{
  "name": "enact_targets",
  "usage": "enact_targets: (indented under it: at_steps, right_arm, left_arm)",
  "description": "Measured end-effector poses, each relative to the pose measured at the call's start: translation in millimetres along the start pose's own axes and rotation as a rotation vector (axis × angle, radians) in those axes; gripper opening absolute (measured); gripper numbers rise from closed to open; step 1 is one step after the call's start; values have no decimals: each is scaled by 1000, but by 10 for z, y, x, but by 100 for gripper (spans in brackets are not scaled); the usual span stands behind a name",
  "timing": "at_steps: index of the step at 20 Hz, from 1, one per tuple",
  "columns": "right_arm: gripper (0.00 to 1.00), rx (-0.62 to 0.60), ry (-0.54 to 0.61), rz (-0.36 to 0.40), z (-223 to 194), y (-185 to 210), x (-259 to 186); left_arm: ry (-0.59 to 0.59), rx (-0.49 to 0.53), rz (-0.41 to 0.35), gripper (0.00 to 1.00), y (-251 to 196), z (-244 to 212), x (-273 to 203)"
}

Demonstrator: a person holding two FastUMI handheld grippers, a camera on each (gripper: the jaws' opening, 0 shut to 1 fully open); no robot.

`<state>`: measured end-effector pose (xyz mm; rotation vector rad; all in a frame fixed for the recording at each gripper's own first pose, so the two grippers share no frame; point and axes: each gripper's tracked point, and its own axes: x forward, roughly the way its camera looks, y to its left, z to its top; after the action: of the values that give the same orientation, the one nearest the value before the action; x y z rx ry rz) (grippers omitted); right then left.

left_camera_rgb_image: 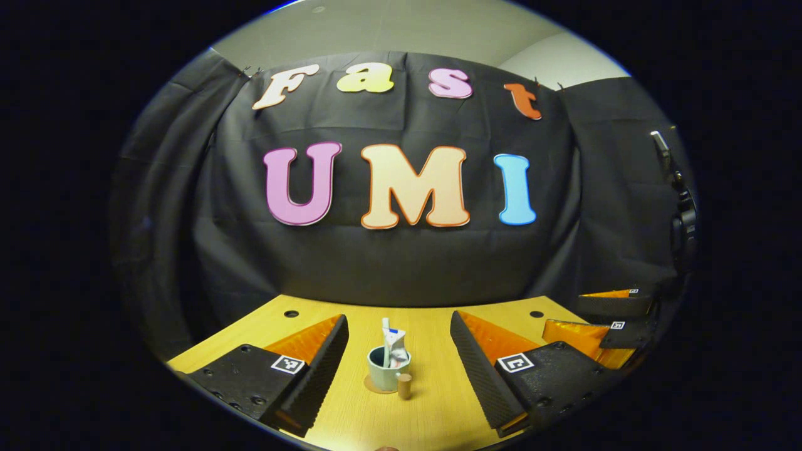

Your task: Put the toothbrush and toothpaste on the desktop into the cup, then pick up the cup and place it on the coaster on the desktop.

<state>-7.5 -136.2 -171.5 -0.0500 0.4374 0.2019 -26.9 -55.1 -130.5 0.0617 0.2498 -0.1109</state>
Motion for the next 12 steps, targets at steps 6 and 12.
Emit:
enact_targets:
  at_steps: [6, 12]
  right_arm:
    - [99, 27, -155, -115, 545, -274, -262]
    - [99, 24, -220, -189, 851, -483, -407]
  left_arm:
    - [-59, 18, -56, 96, -21, 277, -52]
    - [-95, -22, -88, 95, -36, 465, 43]
